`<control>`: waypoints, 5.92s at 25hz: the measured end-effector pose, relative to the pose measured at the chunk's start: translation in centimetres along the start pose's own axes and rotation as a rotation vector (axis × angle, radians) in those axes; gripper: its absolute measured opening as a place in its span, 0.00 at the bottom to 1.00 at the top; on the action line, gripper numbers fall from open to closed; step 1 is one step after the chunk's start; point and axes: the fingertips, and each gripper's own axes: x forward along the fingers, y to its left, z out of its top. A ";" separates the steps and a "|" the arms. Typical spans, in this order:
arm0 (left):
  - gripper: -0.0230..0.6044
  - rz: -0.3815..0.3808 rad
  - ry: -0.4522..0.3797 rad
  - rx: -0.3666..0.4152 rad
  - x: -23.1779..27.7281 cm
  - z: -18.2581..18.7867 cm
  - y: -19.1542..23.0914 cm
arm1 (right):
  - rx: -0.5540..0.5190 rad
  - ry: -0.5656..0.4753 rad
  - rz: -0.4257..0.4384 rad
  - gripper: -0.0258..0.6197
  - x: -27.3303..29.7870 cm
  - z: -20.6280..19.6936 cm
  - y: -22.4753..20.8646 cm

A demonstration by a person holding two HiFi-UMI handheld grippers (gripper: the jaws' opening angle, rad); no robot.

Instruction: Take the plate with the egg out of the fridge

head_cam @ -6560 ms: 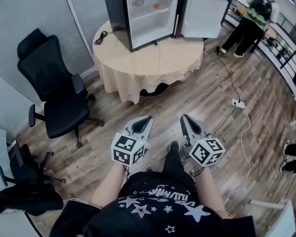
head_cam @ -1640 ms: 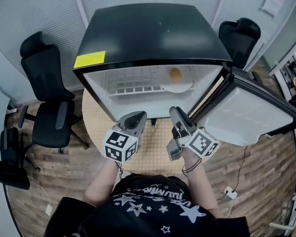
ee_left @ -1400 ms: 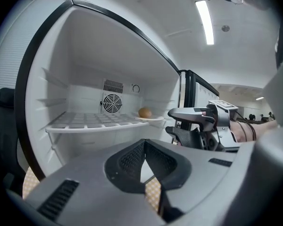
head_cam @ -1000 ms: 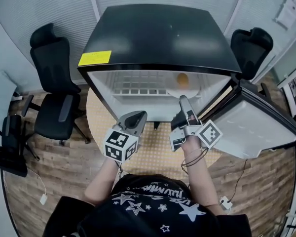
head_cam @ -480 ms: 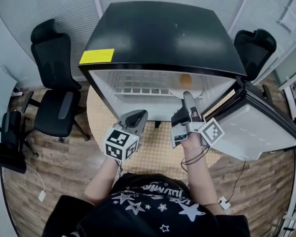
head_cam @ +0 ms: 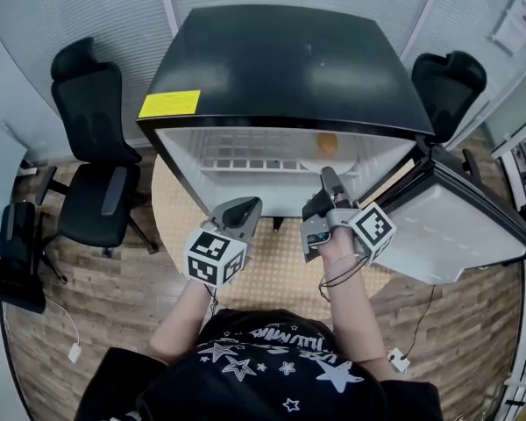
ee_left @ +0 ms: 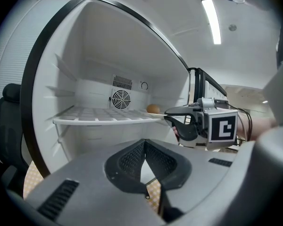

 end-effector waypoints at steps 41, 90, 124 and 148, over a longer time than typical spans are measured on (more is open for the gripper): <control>0.05 -0.105 0.005 0.009 -4.0 -0.9 -0.5 | 0.116 -0.106 0.013 0.13 -4.5 -2.1 0.5; 0.05 -0.326 0.040 0.133 -19.9 -7.9 -15.8 | 0.093 -0.142 0.064 0.12 -33.4 -17.0 1.1; 0.05 -0.314 0.023 0.089 -28.0 -10.3 -14.8 | 0.048 -0.139 0.022 0.12 -38.0 -23.7 1.2; 0.05 -0.407 0.015 0.093 -44.4 -13.7 -7.4 | 0.008 -0.239 -0.003 0.12 -42.6 -40.9 4.8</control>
